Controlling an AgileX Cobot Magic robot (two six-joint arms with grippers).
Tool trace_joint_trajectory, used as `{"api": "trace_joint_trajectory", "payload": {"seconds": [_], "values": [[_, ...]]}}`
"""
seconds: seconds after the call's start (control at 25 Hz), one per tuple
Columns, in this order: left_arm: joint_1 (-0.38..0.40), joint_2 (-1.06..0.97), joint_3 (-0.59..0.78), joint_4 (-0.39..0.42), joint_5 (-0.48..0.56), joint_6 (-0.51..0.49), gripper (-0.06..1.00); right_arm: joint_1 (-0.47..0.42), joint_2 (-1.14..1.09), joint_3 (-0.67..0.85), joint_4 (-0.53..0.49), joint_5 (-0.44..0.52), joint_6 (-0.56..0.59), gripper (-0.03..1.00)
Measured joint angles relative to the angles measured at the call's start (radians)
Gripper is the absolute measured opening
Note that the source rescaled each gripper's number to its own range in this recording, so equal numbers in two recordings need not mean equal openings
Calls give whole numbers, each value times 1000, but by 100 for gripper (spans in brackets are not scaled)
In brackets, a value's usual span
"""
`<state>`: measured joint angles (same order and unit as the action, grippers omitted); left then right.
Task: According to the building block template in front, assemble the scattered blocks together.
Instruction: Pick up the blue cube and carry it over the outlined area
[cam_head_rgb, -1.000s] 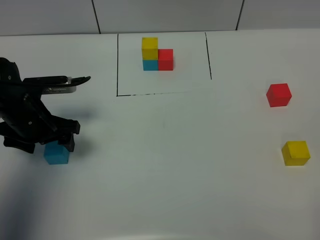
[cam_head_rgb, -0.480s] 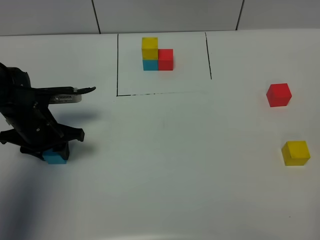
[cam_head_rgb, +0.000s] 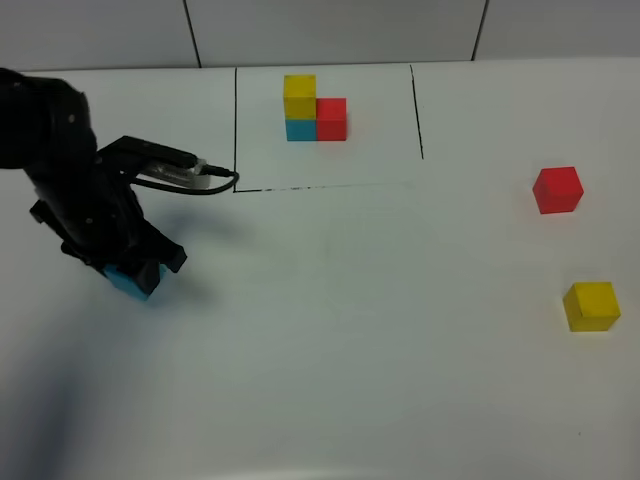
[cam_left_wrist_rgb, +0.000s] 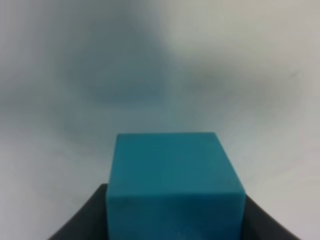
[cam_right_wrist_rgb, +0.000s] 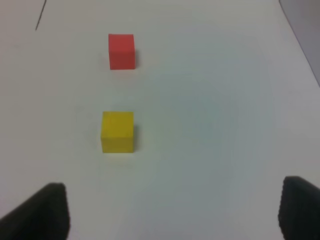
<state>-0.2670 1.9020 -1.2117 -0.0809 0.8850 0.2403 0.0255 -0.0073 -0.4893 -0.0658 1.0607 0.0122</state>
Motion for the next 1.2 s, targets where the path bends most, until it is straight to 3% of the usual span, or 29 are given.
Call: {"api": "trace_joint_trajectory", "payload": {"seconds": [0.28, 0.48, 0.64, 0.84, 1.2], "values": [[-167, 156, -252, 118, 161, 181, 0, 0, 0, 0, 0, 0, 0, 77], [-282, 235, -429, 126, 209, 373, 0, 0, 0, 0, 0, 0, 0, 77], [-352, 284, -559, 126, 230, 464, 0, 0, 0, 0, 0, 0, 0, 77], [-387, 322, -677, 98, 251, 550, 0, 0, 0, 0, 0, 0, 0, 77], [-389, 416, -802, 52, 301, 576, 0, 0, 0, 0, 0, 0, 0, 77]]}}
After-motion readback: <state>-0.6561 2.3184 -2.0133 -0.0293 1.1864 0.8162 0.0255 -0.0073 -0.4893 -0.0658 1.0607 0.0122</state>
